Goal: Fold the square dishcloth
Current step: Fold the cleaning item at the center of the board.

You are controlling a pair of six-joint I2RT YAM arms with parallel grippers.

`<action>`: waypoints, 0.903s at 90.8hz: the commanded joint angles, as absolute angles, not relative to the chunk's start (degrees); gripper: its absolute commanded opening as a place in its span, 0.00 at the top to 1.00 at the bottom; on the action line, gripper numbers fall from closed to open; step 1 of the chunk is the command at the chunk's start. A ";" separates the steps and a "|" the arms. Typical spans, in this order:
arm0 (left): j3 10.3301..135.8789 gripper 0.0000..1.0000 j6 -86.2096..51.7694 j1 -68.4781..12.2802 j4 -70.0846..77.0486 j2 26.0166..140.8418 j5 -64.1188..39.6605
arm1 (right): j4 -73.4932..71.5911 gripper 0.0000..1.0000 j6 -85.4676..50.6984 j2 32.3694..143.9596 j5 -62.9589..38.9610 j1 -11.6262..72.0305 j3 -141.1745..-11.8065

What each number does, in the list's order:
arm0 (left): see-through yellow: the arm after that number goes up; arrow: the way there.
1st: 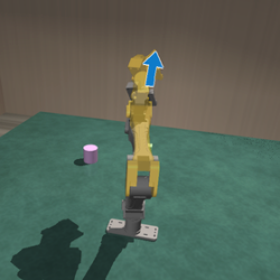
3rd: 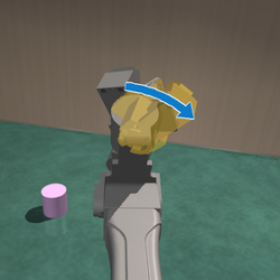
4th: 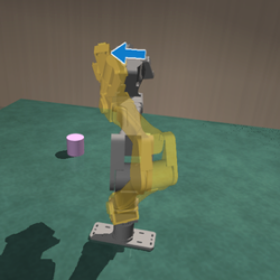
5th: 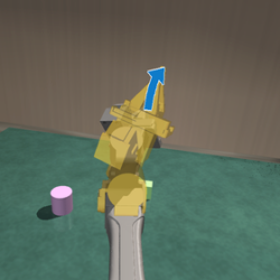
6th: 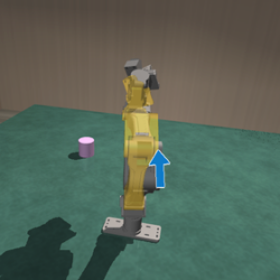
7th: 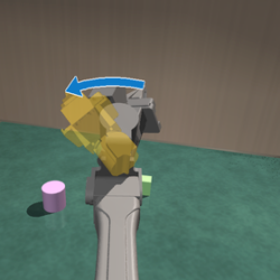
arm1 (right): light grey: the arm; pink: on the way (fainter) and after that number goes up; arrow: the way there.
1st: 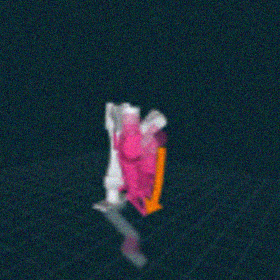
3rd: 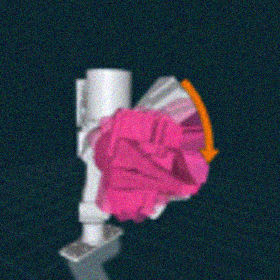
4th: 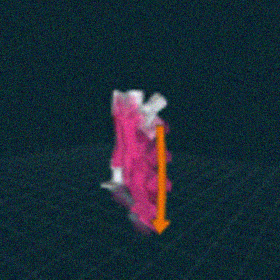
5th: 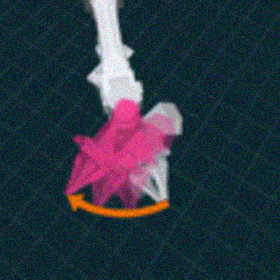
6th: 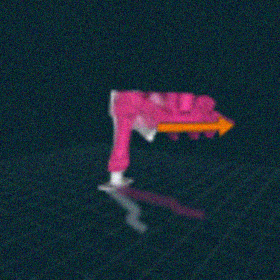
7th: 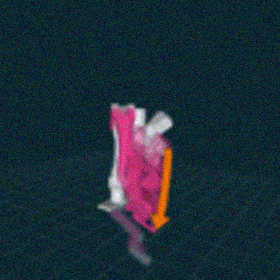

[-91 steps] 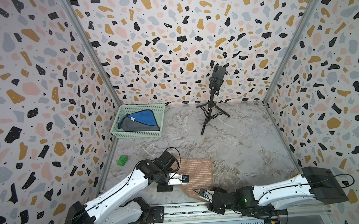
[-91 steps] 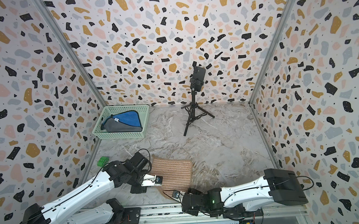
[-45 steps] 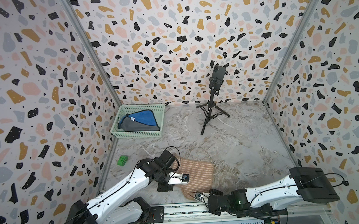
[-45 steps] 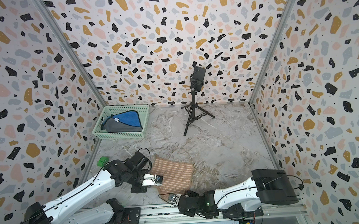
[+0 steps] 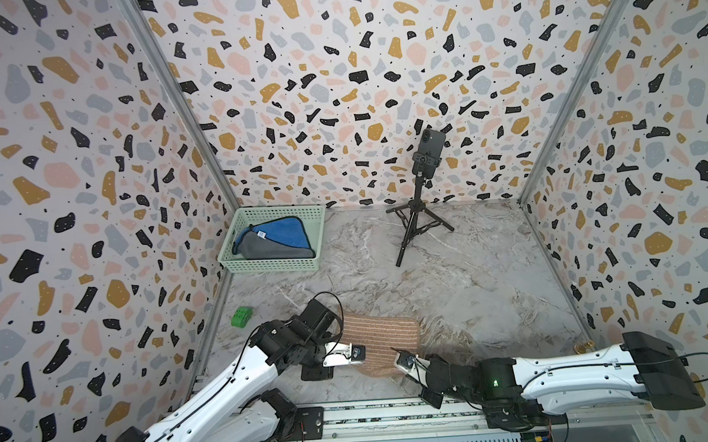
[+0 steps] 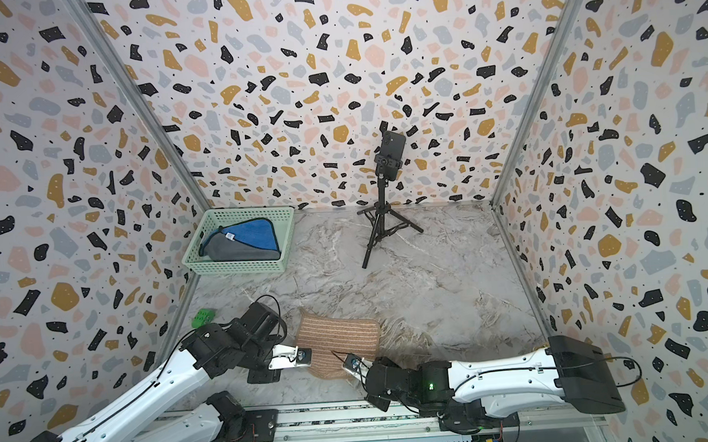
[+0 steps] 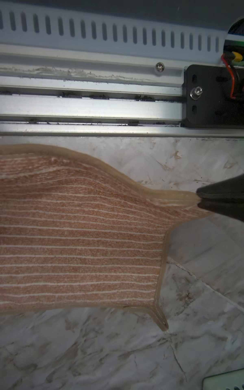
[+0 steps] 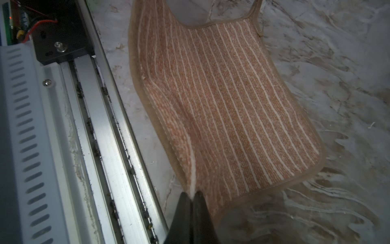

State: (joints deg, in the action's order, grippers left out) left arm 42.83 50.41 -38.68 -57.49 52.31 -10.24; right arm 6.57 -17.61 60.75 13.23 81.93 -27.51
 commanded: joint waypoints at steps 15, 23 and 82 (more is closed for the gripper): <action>47.36 1.00 49.49 -35.10 -47.06 63.43 -6.78 | 11.54 1.00 -17.30 63.80 -2.47 68.00 -33.37; 48.33 1.00 48.94 -34.63 -44.40 66.89 -5.92 | 12.34 1.00 -16.59 67.07 -4.34 64.92 -35.59; 49.61 0.62 45.05 -29.12 -24.66 83.51 4.53 | 9.32 0.55 -16.87 85.09 1.83 49.85 -45.27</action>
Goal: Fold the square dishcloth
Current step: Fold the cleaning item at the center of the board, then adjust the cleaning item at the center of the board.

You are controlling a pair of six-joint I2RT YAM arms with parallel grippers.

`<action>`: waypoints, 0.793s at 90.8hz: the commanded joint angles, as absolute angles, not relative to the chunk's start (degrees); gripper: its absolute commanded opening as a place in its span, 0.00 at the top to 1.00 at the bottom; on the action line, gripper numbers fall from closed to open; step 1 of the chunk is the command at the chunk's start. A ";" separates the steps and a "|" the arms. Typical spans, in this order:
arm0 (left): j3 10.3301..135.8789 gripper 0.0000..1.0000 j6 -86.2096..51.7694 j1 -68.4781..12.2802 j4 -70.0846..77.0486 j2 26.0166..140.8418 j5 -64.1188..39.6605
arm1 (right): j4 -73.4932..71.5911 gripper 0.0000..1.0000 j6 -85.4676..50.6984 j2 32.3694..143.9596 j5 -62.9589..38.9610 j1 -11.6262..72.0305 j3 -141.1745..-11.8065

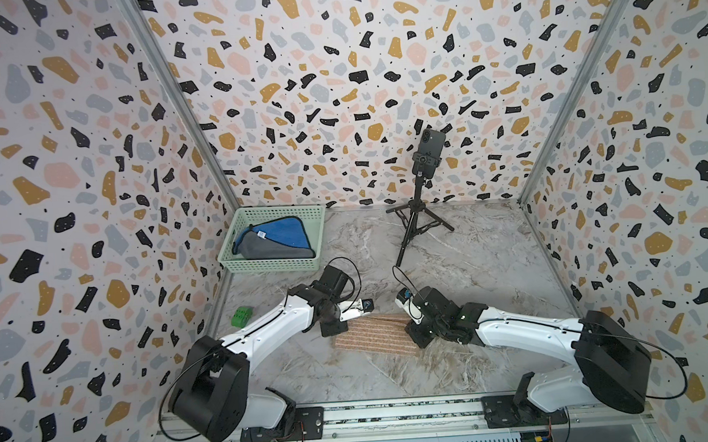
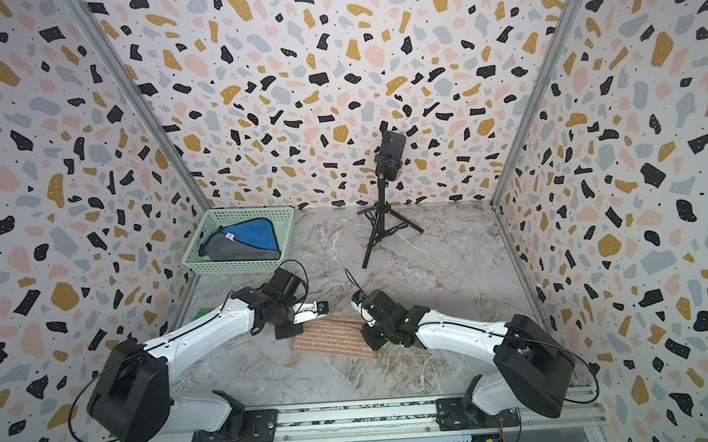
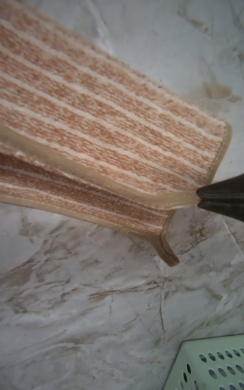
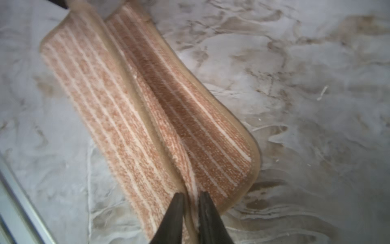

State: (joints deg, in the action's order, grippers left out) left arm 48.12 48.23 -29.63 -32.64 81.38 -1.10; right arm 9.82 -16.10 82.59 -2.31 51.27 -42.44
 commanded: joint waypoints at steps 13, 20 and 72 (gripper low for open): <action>48.77 0.25 43.42 -29.08 -20.07 82.69 8.49 | 9.50 0.43 -16.46 84.92 10.61 49.39 -46.30; 48.78 0.23 43.43 -29.08 -21.81 80.03 7.08 | 9.64 0.43 -16.57 82.43 13.13 49.58 -45.70; 42.78 0.37 42.37 -33.80 -27.43 83.70 4.95 | -2.55 1.00 -29.81 94.32 -12.31 43.70 -41.07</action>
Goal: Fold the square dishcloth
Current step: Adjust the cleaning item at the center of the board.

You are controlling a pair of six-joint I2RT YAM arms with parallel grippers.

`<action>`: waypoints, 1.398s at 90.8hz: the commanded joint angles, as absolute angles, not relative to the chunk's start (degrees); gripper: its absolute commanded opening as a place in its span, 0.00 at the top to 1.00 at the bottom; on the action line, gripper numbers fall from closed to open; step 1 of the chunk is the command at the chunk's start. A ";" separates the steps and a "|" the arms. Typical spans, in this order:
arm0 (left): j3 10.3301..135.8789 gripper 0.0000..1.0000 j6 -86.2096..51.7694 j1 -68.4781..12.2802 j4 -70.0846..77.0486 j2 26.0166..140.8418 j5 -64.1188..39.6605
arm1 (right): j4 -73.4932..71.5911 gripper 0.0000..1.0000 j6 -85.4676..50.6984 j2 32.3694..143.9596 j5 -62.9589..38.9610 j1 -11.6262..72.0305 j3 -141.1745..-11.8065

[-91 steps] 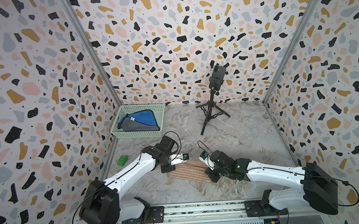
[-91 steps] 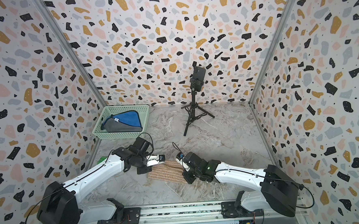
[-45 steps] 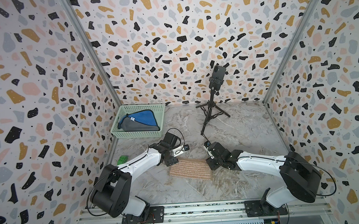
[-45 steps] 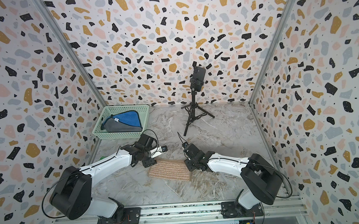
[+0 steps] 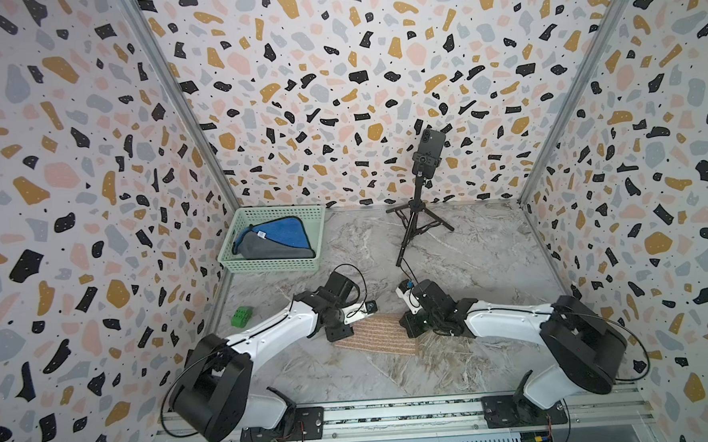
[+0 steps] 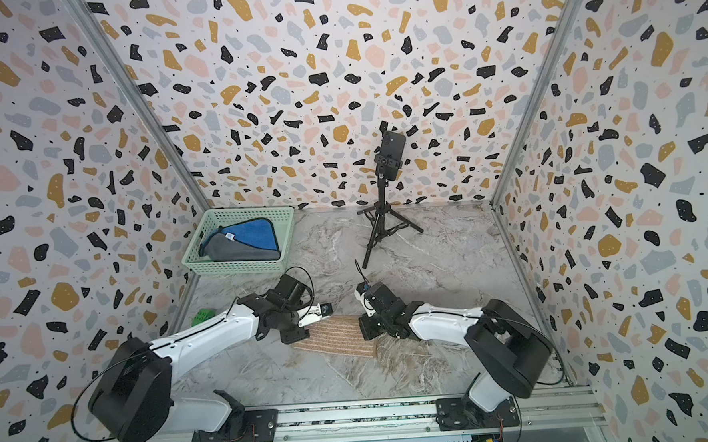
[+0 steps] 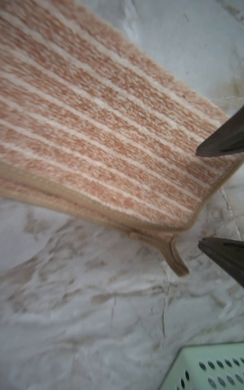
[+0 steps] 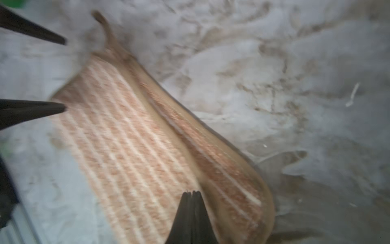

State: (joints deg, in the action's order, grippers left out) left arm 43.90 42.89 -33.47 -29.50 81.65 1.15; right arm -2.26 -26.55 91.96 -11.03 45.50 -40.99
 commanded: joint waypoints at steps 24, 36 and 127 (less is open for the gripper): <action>40.05 0.36 45.38 -33.75 -23.55 87.91 11.80 | 1.15 1.00 -29.37 91.14 -12.15 43.97 -38.88; 41.31 0.33 45.65 -33.75 -21.52 89.59 12.89 | 2.11 1.00 -29.76 87.61 -12.66 48.38 -35.40; 42.89 0.24 42.15 -33.05 -35.70 61.07 -6.03 | -5.80 1.00 -36.04 98.41 -27.91 50.06 -51.63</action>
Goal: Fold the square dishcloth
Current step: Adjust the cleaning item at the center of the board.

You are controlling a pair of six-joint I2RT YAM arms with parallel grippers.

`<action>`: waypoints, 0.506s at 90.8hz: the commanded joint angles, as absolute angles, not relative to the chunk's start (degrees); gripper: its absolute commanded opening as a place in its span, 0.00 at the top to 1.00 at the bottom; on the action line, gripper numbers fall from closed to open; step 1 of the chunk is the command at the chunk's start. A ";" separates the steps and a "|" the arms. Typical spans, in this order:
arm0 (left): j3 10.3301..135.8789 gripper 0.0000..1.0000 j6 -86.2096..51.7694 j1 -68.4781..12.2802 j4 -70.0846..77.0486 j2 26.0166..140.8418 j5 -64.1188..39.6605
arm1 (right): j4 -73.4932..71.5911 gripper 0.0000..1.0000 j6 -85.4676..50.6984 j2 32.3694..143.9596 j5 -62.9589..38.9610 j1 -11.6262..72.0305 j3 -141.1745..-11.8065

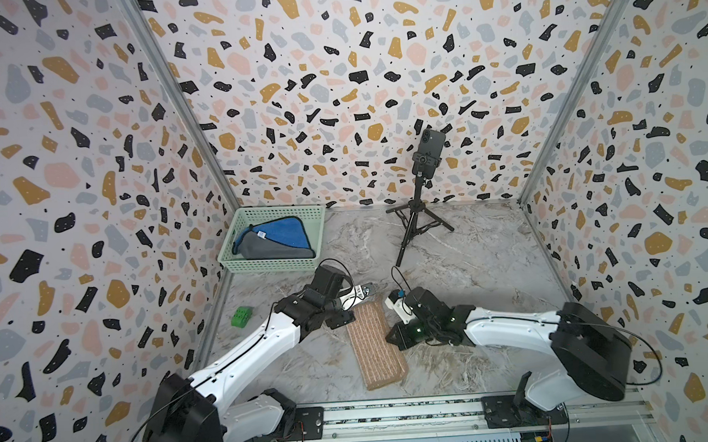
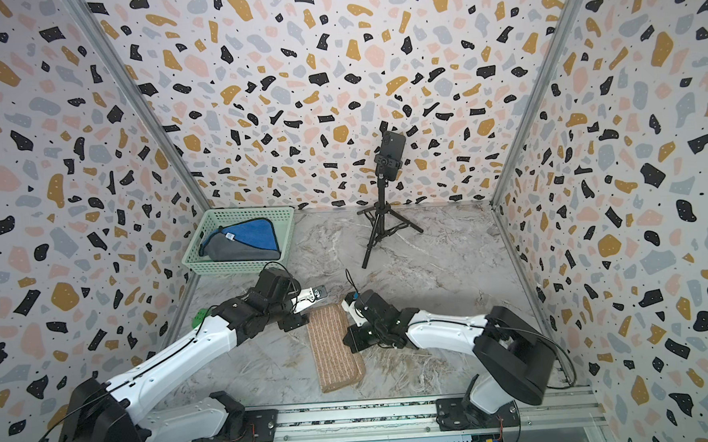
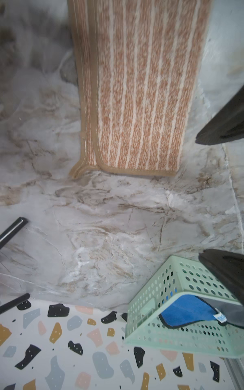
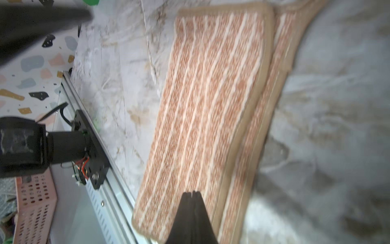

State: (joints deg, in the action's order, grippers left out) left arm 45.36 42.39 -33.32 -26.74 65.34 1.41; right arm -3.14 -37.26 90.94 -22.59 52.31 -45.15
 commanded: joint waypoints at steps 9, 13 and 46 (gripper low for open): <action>41.28 0.32 44.47 -33.94 -43.00 57.51 -11.69 | -6.35 1.00 -35.73 106.61 -30.62 48.46 -58.15; 40.10 0.35 45.24 -35.21 -44.73 55.82 -12.85 | -7.34 1.00 -36.16 109.47 -31.69 47.65 -60.23; 38.63 0.40 42.56 -55.03 -41.79 61.79 -9.39 | -10.58 1.00 -39.94 112.85 -20.58 44.03 -54.10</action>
State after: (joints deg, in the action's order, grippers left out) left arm 37.85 43.79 -51.44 -43.86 58.41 -8.95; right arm -14.83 -38.92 114.43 -29.82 44.58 -59.29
